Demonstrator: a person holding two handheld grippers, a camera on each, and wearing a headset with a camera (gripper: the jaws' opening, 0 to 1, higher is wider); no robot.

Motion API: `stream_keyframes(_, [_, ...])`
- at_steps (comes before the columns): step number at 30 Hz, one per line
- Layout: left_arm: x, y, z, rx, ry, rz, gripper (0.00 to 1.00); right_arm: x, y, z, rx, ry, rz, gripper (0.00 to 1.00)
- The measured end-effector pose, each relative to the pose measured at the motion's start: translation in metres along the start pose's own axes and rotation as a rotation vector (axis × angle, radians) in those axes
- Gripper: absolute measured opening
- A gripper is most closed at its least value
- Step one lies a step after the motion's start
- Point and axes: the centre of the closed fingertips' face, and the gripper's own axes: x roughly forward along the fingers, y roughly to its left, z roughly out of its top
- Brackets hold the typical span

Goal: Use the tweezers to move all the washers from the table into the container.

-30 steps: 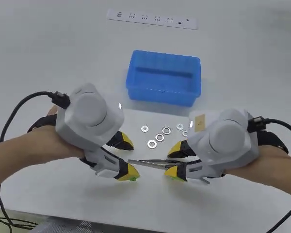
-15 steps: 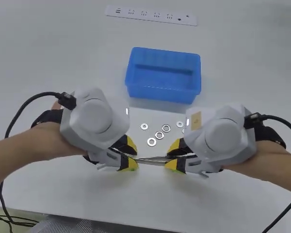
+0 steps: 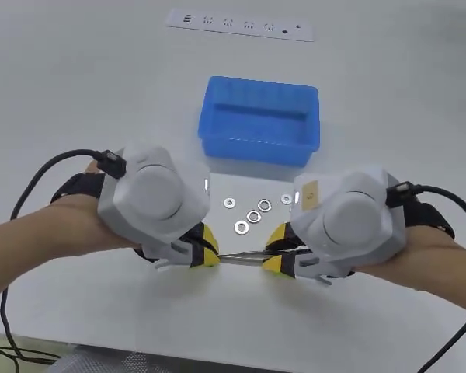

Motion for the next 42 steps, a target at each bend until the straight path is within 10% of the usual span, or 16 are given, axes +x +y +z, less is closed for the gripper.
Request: stream_keyframes(42, [-0.007,0.006,-0.011,0.033,0.084,0.034,0.12,0.000,0.002,0.000,-0.074,-0.078,-0.051,0.06])
